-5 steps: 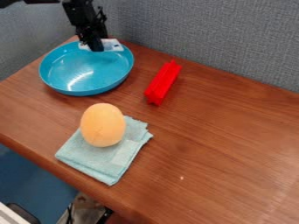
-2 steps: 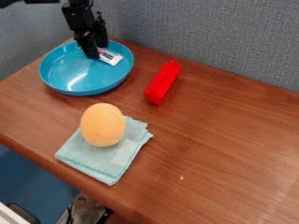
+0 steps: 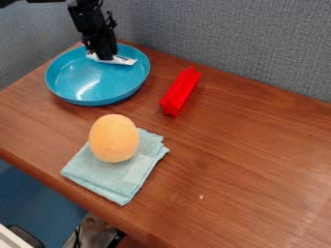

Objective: Put the toothpaste on the blue plate

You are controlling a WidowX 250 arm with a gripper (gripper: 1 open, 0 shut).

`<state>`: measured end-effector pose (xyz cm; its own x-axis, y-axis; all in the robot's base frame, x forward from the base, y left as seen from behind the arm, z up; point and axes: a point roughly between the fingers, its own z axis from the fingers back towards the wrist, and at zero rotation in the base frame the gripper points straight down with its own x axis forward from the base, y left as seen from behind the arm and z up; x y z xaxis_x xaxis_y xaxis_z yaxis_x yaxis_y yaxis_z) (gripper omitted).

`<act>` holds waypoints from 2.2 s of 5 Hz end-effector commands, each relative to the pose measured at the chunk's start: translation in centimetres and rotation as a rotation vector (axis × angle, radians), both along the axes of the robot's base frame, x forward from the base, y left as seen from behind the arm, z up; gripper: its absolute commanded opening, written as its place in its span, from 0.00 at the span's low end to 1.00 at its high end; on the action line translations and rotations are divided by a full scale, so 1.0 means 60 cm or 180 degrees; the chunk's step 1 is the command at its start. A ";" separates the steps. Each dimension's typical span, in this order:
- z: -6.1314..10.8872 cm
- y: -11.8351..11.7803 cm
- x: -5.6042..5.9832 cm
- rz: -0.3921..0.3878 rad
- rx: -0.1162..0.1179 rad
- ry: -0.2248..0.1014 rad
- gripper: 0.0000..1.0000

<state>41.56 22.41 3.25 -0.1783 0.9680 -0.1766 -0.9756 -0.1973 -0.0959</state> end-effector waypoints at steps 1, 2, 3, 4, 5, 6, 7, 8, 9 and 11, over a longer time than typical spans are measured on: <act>0.026 0.015 -0.006 0.0065 0.0096 -0.0061 1.00; 0.022 0.018 -0.007 0.0077 0.0105 -0.0038 0.00; 0.018 0.018 -0.010 0.0086 0.0112 -0.0024 0.00; 0.016 0.018 -0.014 0.0094 0.0118 -0.0006 0.00; 0.013 0.019 -0.017 0.0101 0.0125 0.0003 0.00; 0.010 0.019 -0.020 0.0108 0.0129 0.0014 0.00; 0.007 0.021 -0.023 0.0117 0.0133 0.0021 0.00; 0.003 0.022 -0.026 0.0127 0.0138 0.0029 0.00; 0.000 0.024 -0.028 0.0137 0.0139 0.0040 0.00; -0.008 0.028 -0.033 0.0161 0.0145 0.0059 0.00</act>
<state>40.83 22.58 1.95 -0.2013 0.9674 -0.1536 -0.9725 -0.2162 -0.0870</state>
